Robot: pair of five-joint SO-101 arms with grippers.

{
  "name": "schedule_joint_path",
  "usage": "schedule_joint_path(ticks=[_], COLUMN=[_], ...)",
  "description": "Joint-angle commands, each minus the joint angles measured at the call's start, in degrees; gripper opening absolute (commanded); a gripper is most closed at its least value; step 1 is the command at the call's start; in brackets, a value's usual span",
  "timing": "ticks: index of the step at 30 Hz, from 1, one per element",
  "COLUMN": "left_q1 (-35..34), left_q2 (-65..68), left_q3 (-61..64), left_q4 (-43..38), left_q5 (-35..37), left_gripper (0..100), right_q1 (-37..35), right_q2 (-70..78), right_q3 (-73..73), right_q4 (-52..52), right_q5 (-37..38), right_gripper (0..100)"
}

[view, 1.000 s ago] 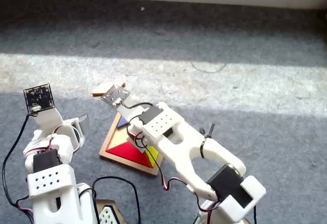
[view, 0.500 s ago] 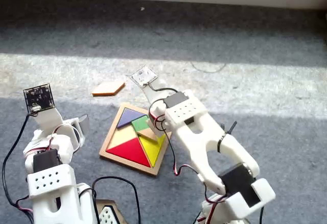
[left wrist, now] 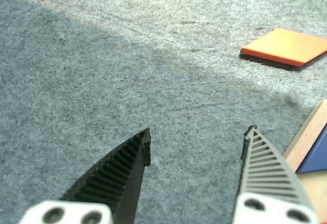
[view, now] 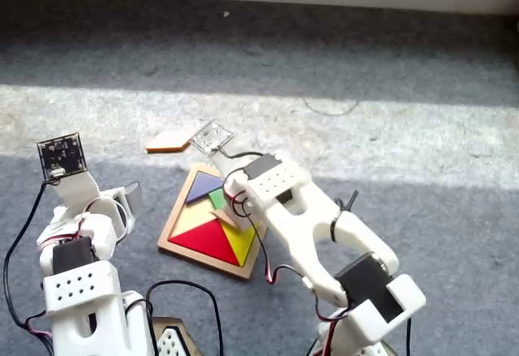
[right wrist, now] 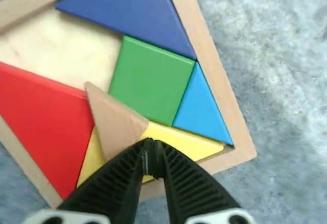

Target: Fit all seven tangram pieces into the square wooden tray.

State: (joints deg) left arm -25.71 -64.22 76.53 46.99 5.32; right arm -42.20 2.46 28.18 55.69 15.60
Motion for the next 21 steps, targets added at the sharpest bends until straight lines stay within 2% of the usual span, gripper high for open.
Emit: schedule_joint_path(ticks=[1, 9, 15, 21], left_q1=[-0.57, -0.57, -0.57, -0.57], left_q2=[-0.84, -0.84, -0.84, -0.84], left_q3=[-0.57, -0.57, -0.57, -0.57], left_q4=[-1.14, -1.14, -1.14, -1.14], left_q5=[-0.44, -0.44, -0.44, -0.44], left_gripper=[29, 29, 29, 29], right_q1=[-2.33, -2.86, -7.87, -8.31], right_q2=[-0.48, -0.84, -0.48, -0.92], right_q3=[-0.48, -0.40, -0.48, -0.57], right_q4=[0.04, -1.19, -1.54, -1.36], right_q5=[-1.49, -4.31, -5.54, -8.18], right_gripper=[0.6, 0.6, 0.6, 0.6])
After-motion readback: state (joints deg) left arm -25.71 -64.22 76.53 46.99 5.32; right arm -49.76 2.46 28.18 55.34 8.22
